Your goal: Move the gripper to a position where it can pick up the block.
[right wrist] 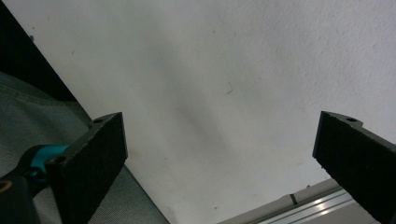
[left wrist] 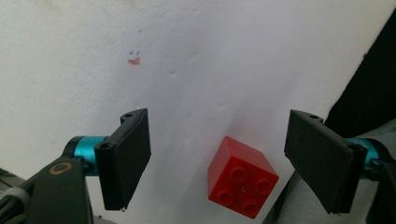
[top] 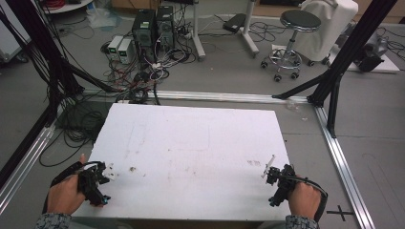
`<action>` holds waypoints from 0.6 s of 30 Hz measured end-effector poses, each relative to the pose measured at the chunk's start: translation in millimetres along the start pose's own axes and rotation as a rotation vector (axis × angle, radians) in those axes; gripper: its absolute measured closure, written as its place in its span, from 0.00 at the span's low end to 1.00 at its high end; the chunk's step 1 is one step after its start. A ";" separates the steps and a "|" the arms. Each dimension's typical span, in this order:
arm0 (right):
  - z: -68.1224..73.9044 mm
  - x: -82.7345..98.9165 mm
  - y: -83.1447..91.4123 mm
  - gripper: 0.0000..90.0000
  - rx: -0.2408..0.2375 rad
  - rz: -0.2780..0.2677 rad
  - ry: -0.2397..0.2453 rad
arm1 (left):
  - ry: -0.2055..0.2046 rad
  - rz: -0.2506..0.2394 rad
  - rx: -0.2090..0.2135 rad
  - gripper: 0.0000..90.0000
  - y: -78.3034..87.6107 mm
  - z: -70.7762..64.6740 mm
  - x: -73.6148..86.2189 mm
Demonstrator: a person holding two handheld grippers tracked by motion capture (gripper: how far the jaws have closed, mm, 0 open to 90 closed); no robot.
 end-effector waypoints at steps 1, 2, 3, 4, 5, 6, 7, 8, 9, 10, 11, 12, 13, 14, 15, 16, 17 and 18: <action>0.2 0.2 -0.3 0.02 -0.001 -0.002 -0.001 | -0.012 0.003 0.001 0.25 -0.2 -0.2 -0.6; 0.2 0.2 -0.3 0.02 -0.001 -0.002 -0.001 | -0.027 0.011 0.004 0.25 -0.1 -0.5 -0.8; -0.1 0.4 -0.7 0.02 -0.001 -0.005 0.002 | -0.044 0.013 0.008 0.25 -0.3 -0.7 -1.2; 0.1 1.0 -0.4 0.02 -0.007 -0.004 0.000 | -0.056 0.015 0.009 0.25 -0.7 -1.2 -1.5; -0.2 1.3 -0.2 0.02 -0.003 -0.003 0.001 | -0.069 0.024 0.014 0.25 -1.0 -1.5 -1.3; 0.1 1.6 0.4 0.02 -0.005 0.000 -0.003 | -0.085 0.037 0.021 0.25 -1.3 -1.9 -0.9; 0.1 1.6 0.4 0.02 -0.005 0.000 -0.003 | -0.096 0.039 0.023 0.25 -1.5 -2.2 -1.0; -0.1 1.4 0.5 0.02 -0.003 -0.005 -0.002 | -0.108 0.045 0.028 0.25 -1.5 -2.8 -0.7; -0.1 1.4 0.8 0.02 -0.003 -0.004 0.000 | -0.116 0.044 0.030 0.25 -1.5 -3.1 -0.8; -0.1 1.2 1.0 0.02 -0.003 -0.005 -0.001 | -0.128 0.048 0.033 0.25 -1.2 -3.4 -0.5; -0.1 1.0 1.1 0.02 -0.002 -0.004 0.000 | -0.154 0.055 0.037 0.25 -0.9 -4.3 -0.2; -0.1 1.0 1.1 0.02 -0.002 -0.004 0.000 | -0.154 0.055 0.037 0.25 -0.9 -4.3 -0.2; 0.1 0.4 1.0 0.02 -0.004 -0.005 0.004 | -0.166 0.060 0.038 0.25 -0.6 -4.7 0.0; 0.1 0.4 1.0 0.02 -0.004 -0.005 0.004 | -0.181 0.066 0.037 0.25 -0.4 -5.4 0.2; 0.2 0.2 0.9 0.02 -0.006 -0.006 0.005 | -0.197 0.068 0.035 0.25 -0.1 -6.0 0.1; 0.3 -0.1 0.7 0.02 -0.005 -0.007 0.005 | -0.212 0.074 0.039 0.25 0.1 -6.5 0.3; 0.3 -0.2 0.8 0.02 -0.005 -0.008 0.005 | -0.221 0.088 0.040 0.25 0.4 -6.5 0.9; 0.2 -0.3 1.0 0.02 -0.005 -0.008 0.005 | -0.232 0.098 0.034 0.25 0.4 -6.2 1.4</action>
Point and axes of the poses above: each handheld gripper's, and its own axes: y roughly backward along the jaws, x roughly out of its underside, z roughly to its left, the point moved 7 cm from there along -y, roughly forward along the jaws, and after that the axes turned 15 degrees about x, right-handed, at the moved point
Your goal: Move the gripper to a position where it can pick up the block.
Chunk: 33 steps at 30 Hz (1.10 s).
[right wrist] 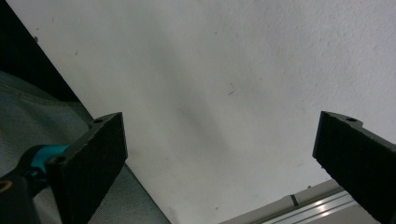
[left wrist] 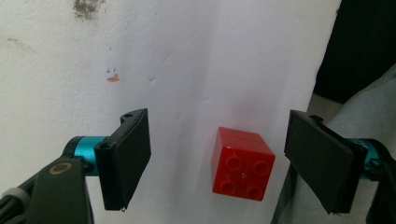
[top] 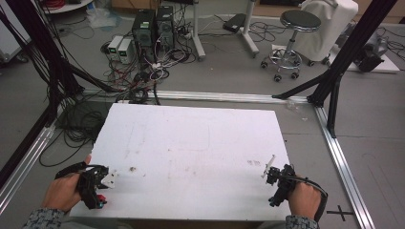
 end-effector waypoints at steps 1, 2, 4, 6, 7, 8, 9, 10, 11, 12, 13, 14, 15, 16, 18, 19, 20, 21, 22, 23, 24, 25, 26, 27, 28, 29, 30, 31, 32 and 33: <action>0.0 0.0 0.1 0.02 -0.002 -0.002 0.001 | 0.000 0.007 0.001 0.25 -0.2 -0.3 0.8; -0.2 0.2 0.1 0.02 -0.002 -0.002 0.003 | -0.002 0.010 0.001 0.25 -0.4 -0.2 1.3; -0.3 0.7 0.5 0.02 0.002 -0.002 -0.004 | -0.015 0.021 -0.008 0.25 -0.4 -0.2 2.8; -0.3 1.2 0.9 0.02 -0.001 -0.002 -0.004 | -0.032 0.023 -0.002 0.26 -1.1 -1.3 4.3; -0.3 1.2 0.9 0.02 -0.001 -0.002 -0.004 | -0.039 0.024 0.002 0.26 -1.1 -1.7 4.7; -0.1 1.4 1.3 0.02 0.000 -0.001 -0.013 | -0.044 0.020 0.017 0.26 -1.7 -2.7 5.3; -0.1 1.4 1.3 0.02 0.000 -0.001 -0.013 | -0.049 0.022 0.029 0.26 -1.9 -3.8 5.9; 0.1 1.2 1.3 0.02 -0.001 -0.003 -0.014 | -0.057 0.022 0.031 0.26 -2.2 -4.3 6.4; 0.1 1.2 1.3 0.02 -0.001 -0.003 -0.014 | -0.060 0.027 0.029 0.26 -2.3 -4.6 7.3; -0.3 1.2 1.4 0.02 0.002 -0.003 -0.009 | -0.070 0.038 0.024 0.26 -2.6 -4.4 8.4; -0.3 1.2 1.4 0.02 0.002 -0.003 -0.009 | -0.064 0.042 0.023 0.26 -2.8 -5.2 9.5; -0.3 1.1 1.3 0.02 0.002 -0.003 -0.008 | -0.070 0.048 0.019 0.26 -2.7 -5.0 10.6; -0.3 1.1 1.3 0.02 0.002 -0.003 -0.008 | -0.074 0.053 0.012 0.26 -2.5 -5.1 11.9; -0.4 1.0 1.1 0.02 0.000 -0.005 -0.003 | -0.082 0.056 0.000 0.26 -1.9 -4.8 12.9; -0.4 1.1 1.0 0.02 0.000 -0.004 -0.003 | -0.089 0.065 -0.012 0.25 -1.1 -4.6 15.5; -0.4 1.1 1.0 0.02 0.000 -0.004 -0.003 | -0.090 0.069 -0.013 0.25 -0.8 -5.0 16.9; -0.4 1.2 1.0 0.02 0.000 -0.004 -0.003 | -0.093 0.068 -0.020 0.25 -0.9 -5.1 17.8; -0.2 1.2 1.1 0.02 0.000 -0.004 -0.004 | -0.104 0.074 -0.024 0.25 -0.9 -5.1 18.5; 0.0 1.1 1.1 0.02 0.000 -0.003 -0.005 | -0.108 0.080 -0.019 0.25 -1.8 -5.9 19.6; 0.0 1.1 1.1 0.02 0.000 -0.003 -0.005 | -0.112 0.090 -0.011 0.25 -2.9 -6.7 20.8; 0.2 1.1 1.1 0.02 -0.002 -0.003 -0.005 | -0.118 0.103 -0.005 0.25 -4.2 -7.2 22.0; 0.7 0.9 1.1 0.02 -0.003 -0.002 -0.010 | -0.123 0.115 0.004 0.25 -6.1 -8.2 23.2; 0.7 0.9 1.1 0.02 -0.003 -0.002 -0.010 | -0.132 0.128 0.010 0.25 -6.8 -8.3 23.8; 0.5 1.0 1.1 0.02 -0.004 -0.004 -0.006 | -0.131 0.136 0.017 0.25 -8.2 -9.2 24.8; 0.5 1.1 1.2 0.02 -0.003 -0.002 -0.008 | -0.134 0.142 0.018 0.25 -9.2 -9.7 25.5; 0.4 1.3 1.2 0.02 -0.003 -0.003 -0.010 | -0.139 0.142 0.019 0.25 -10.3 -9.9 25.8; 0.4 1.3 1.2 0.02 -0.003 -0.003 -0.010 | -0.143 0.145 0.017 0.25 -10.9 -10.2 26.0; 0.3 1.5 1.3 0.02 0.000 -0.001 -0.012 | -0.146 0.144 0.016 0.25 -11.7 -10.3 26.1; 0.8 1.6 1.6 0.02 -0.004 -0.001 -0.013 | -0.151 0.143 0.013 0.24 -12.7 -10.3 26.1; 0.8 1.6 1.6 0.02 -0.004 -0.001 -0.013 | -0.157 0.139 0.006 0.24 -13.5 -10.0 25.8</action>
Point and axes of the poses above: each handheld gripper's, and its own axes: y roughly backward along the jaws, x roughly out of its underside, z roughly to its left, the point moved 7 cm from there along -y, roughly forward along the jaws, and after that the axes turned 15 degrees about x, right-handed, at the moved point
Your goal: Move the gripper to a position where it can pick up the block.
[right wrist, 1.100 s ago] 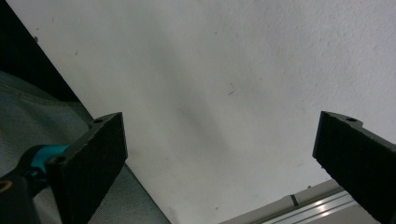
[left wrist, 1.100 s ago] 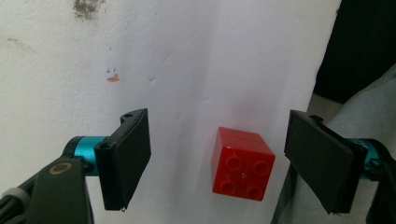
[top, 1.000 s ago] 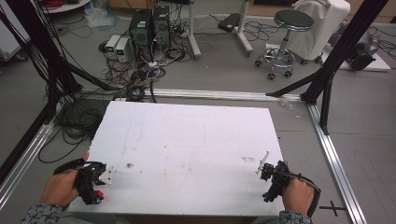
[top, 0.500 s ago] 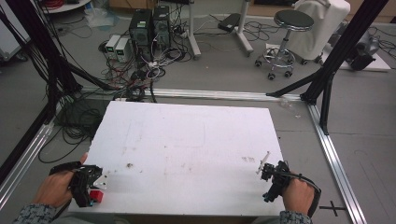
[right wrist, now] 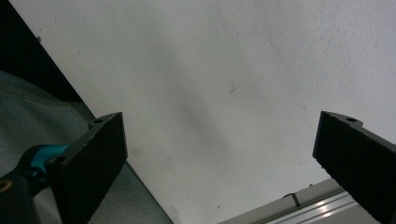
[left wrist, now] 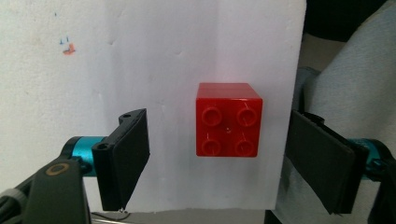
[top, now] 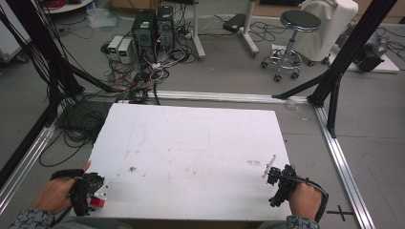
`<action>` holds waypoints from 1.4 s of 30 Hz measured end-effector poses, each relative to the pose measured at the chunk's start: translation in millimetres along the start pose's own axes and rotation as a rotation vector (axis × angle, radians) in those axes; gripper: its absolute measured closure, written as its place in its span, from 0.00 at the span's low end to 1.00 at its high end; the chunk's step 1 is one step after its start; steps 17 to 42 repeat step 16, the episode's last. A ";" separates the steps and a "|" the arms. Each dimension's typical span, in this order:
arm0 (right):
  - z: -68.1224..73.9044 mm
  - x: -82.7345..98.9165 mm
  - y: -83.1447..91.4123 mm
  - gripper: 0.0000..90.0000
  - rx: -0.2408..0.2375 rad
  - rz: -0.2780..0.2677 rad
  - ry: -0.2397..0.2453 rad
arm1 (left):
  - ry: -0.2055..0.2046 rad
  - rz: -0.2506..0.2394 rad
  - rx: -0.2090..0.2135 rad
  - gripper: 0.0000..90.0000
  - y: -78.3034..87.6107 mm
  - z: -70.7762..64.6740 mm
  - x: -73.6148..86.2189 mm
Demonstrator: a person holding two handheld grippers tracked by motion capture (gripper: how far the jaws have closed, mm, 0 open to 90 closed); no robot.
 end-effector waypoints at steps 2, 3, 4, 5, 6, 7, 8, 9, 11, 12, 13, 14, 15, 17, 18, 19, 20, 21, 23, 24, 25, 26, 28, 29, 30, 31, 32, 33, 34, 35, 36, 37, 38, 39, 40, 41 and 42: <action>0.0 0.1 0.5 0.02 0.001 0.000 -0.003 | -0.005 0.002 0.016 0.24 -3.4 -0.5 -0.1; -0.1 0.2 0.5 0.02 0.002 -0.001 -0.003 | -0.006 0.003 0.017 0.25 -5.8 -0.6 0.1; -0.1 0.2 0.5 0.02 0.002 -0.001 -0.003 | -0.003 0.005 0.025 0.25 -8.0 -0.6 0.4; -0.4 0.8 0.4 0.02 0.000 -0.005 0.001 | -0.003 0.009 0.030 0.25 -10.0 -0.7 1.2; -0.4 0.8 0.4 0.02 0.000 -0.005 0.001 | -0.002 0.009 0.029 0.25 -11.0 -0.5 1.6; -0.4 1.0 0.5 0.02 0.001 -0.005 -0.001 | 0.002 0.005 0.036 0.25 -12.5 -0.5 2.2; -0.3 1.3 0.6 0.02 0.001 -0.002 -0.005 | -0.001 0.005 0.038 0.25 -13.4 -0.4 2.4; -0.4 1.4 0.6 0.02 0.003 -0.001 -0.006 | 0.002 0.008 0.038 0.25 -13.9 -0.6 2.6; -0.2 1.1 0.1 0.02 -0.002 -0.002 -0.002 | 0.000 0.007 0.039 0.25 -14.9 -0.6 2.2; -0.1 0.9 0.0 0.02 -0.001 -0.004 -0.002 | -0.002 0.006 0.039 0.25 -14.8 -0.5 1.9; -0.1 0.9 0.0 0.02 -0.001 -0.004 -0.002 | 0.000 0.005 0.042 0.25 -14.9 -0.5 1.6; -0.2 0.6 0.2 0.02 0.003 -0.004 -0.003 | 0.000 0.008 0.039 0.25 -15.0 -0.3 1.7; -0.2 0.6 0.2 0.02 0.003 -0.004 -0.003 | -0.001 0.008 0.041 0.25 -15.0 -0.3 1.6; -0.5 0.6 0.1 0.02 0.004 -0.005 0.001 | -0.001 0.009 0.042 0.25 -15.0 -0.3 1.7; -0.5 0.6 0.1 0.02 0.004 -0.005 0.001 | -0.001 0.009 0.042 0.25 -15.0 -0.3 1.7; -0.5 0.6 0.1 0.02 0.004 -0.005 0.001 | -0.001 0.009 0.042 0.25 -15.0 -0.3 1.7; -0.5 0.6 0.1 0.02 0.004 -0.005 0.001 | -0.001 0.009 0.042 0.25 -15.0 -0.3 1.7; -0.5 0.6 0.1 0.02 0.004 -0.005 0.001 | -0.001 0.009 0.042 0.25 -15.0 -0.3 1.7; -0.5 0.6 0.1 0.02 0.004 -0.005 0.001 | -0.001 0.009 0.042 0.25 -15.0 -0.3 1.7; -0.5 0.6 0.1 0.02 0.004 -0.005 0.001 | -0.001 0.009 0.042 0.25 -15.0 -0.3 1.7; -0.5 0.6 0.1 0.02 0.004 -0.005 0.001 | -0.001 0.009 0.042 0.25 -15.0 -0.3 1.7; -0.5 0.6 0.1 0.02 0.004 -0.005 0.001 | -0.001 0.009 0.042 0.25 -15.0 -0.3 1.7; -0.5 0.6 0.1 0.02 0.004 -0.005 0.001 | -0.001 0.009 0.042 0.25 -15.0 -0.3 1.7; -0.5 0.6 0.1 0.02 0.004 -0.005 0.001 | -0.001 0.009 0.042 0.25 -15.0 -0.3 1.7; -0.5 0.6 0.1 0.02 0.004 -0.005 0.001 | -0.001 0.009 0.042 0.25 -15.0 -0.3 1.7; -0.5 0.6 0.1 0.02 0.004 -0.005 0.001 | -0.001 0.009 0.042 0.25 -15.0 -0.3 1.7; -0.5 0.6 0.1 0.02 0.004 -0.005 0.001 | -0.001 0.009 0.042 0.25 -15.0 -0.3 1.7; -0.5 0.6 0.1 0.02 0.004 -0.005 0.001 | -0.001 0.009 0.042 0.25 -15.0 -0.3 1.7; -0.5 0.6 0.1 0.02 0.004 -0.005 0.001 | -0.001 0.009 0.042 0.25 -15.0 -0.3 1.7; -0.5 0.6 0.1 0.02 0.004 -0.005 0.001 | -0.001 0.009 0.042 0.25 -15.0 -0.3 1.7; -0.5 0.6 0.1 0.02 0.004 -0.005 0.001 | -0.001 0.009 0.042 0.25 -15.0 -0.3 1.7; -0.5 0.6 0.1 0.02 0.004 -0.005 0.001 | -0.001 0.009 0.042 0.25 -15.0 -0.3 1.7; -0.5 0.6 0.1 0.02 0.004 -0.005 0.001 | -0.001 0.009 0.042 0.25 -15.0 -0.3 1.7; -0.5 0.6 0.1 0.02 0.004 -0.005 0.001 | -0.001 0.009 0.042 0.25 -15.0 -0.3 1.7; -0.5 0.6 0.1 0.02 0.004 -0.005 0.001 | -0.001 0.009 0.042 0.25 -15.0 -0.3 1.7; -0.5 0.6 0.1 0.02 0.004 -0.005 0.001 | -0.001 0.009 0.042 0.25 -15.0 -0.3 1.7; -0.5 0.6 0.1 0.02 0.004 -0.005 0.001 | -0.001 0.009 0.042 0.25 -15.0 -0.3 1.7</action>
Point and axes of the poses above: each handheld gripper's, and its own axes: y roughly backward along the jaws, x roughly out of its underside, z roughly to its left, the point moved 7 cm from there along -y, roughly forward along the jaws, and after that the axes turned 15 degrees about x, right-handed, at the moved point
